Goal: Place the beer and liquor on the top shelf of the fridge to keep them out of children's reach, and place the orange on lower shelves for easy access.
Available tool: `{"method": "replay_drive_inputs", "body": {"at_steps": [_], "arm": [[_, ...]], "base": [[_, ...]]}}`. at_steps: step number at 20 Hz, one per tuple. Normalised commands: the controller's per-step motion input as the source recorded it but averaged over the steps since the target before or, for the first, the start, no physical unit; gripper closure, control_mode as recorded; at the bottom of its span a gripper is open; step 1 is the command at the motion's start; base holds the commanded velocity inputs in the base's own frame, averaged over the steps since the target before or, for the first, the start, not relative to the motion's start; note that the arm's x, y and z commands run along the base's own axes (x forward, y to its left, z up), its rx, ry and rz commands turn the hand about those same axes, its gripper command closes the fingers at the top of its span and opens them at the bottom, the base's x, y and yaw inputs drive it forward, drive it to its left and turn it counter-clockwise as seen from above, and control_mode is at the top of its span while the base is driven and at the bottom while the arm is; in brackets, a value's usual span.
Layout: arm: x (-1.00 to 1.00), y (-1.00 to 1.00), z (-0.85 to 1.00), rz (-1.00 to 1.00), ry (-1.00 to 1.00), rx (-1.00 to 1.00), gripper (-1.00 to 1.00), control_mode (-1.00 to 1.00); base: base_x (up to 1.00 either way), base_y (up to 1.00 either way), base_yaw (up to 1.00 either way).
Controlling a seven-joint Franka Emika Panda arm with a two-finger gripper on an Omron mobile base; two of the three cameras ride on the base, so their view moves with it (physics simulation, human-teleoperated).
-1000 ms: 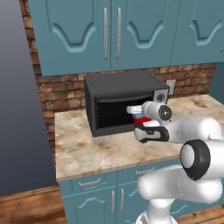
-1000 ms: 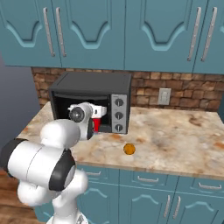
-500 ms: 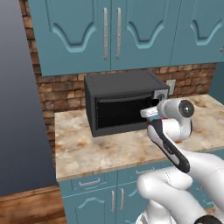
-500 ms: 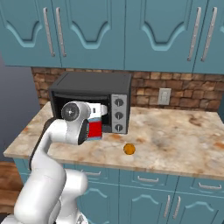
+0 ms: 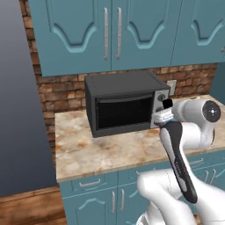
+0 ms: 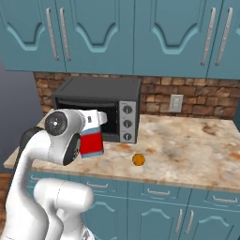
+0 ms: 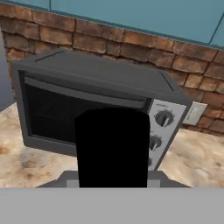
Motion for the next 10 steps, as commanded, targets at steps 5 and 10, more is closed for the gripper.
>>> {"method": "replay_drive_inputs", "body": {"at_steps": [5, 10], "arm": [[-0.52, 0.0, 1.0, 0.0, 0.04, 0.0, 1.0, -1.0], [-0.57, 0.11, 0.64, 0.01, 0.06, -0.04, 1.0, -1.0]], "base": [[0.0, 0.0, 0.0], [0.0, 0.0, 0.0]]}}
